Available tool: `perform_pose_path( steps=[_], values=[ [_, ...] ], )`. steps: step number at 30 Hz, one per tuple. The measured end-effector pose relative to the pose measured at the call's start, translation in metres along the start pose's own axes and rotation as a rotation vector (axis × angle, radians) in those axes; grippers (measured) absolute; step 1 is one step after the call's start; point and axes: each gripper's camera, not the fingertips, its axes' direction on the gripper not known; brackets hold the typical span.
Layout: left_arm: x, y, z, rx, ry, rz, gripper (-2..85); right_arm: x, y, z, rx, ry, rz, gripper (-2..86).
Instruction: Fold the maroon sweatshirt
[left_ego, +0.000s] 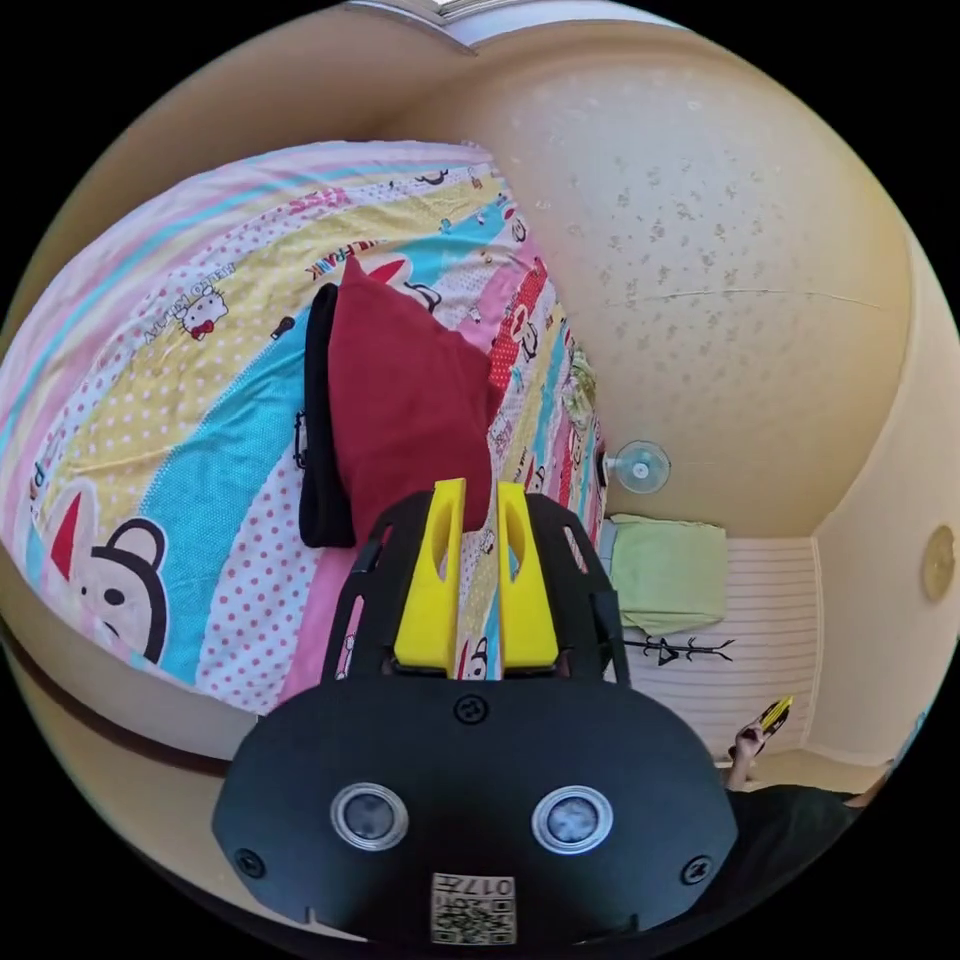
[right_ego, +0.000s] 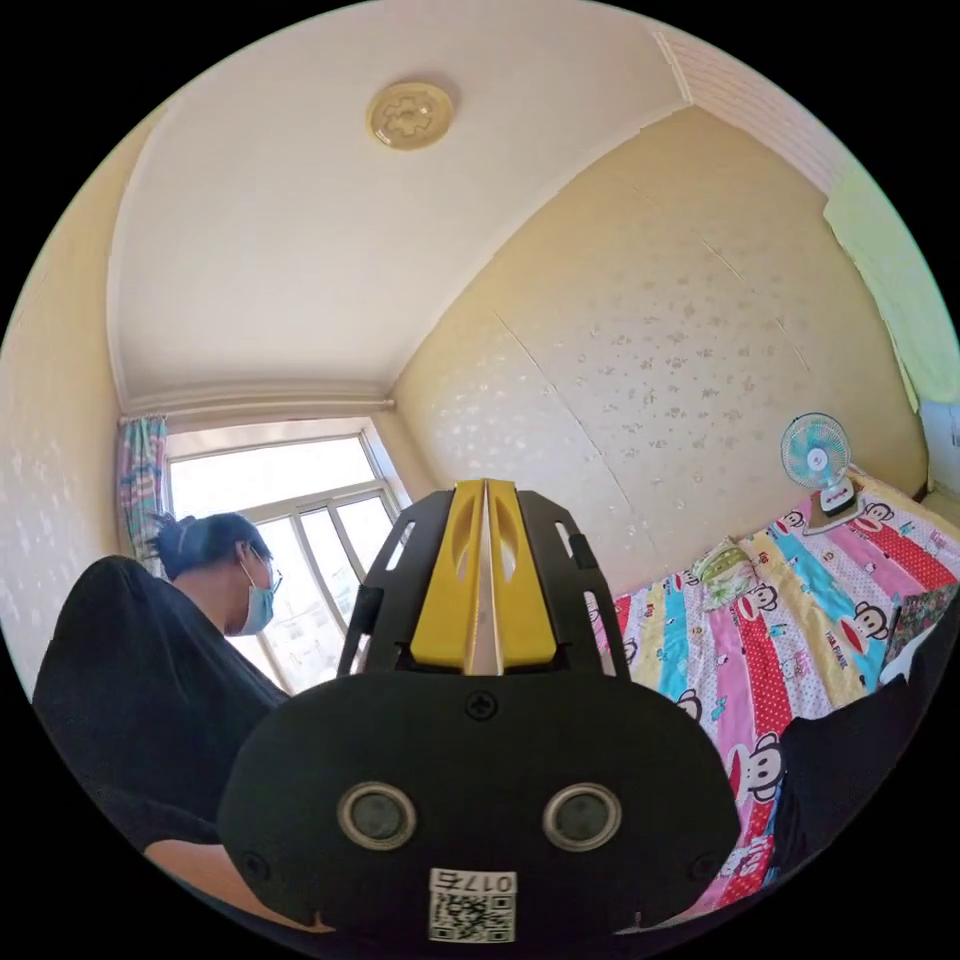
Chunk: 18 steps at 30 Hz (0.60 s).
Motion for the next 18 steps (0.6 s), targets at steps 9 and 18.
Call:
perform_pose_path(
  steps=[9, 18],
  values=[
    [0.117, -0.091, 0.175, -0.103, -0.34, 0.258, 3.6, -0.011, 0.004, -0.021, 0.228, 0.02, 0.065, 2.5],
    [0.13, -0.132, 0.349, -0.218, -0.59, 0.164, 8.1, -0.008, -0.005, 0.01, 0.215, 0.065, 0.079, 3.8]
  ],
)
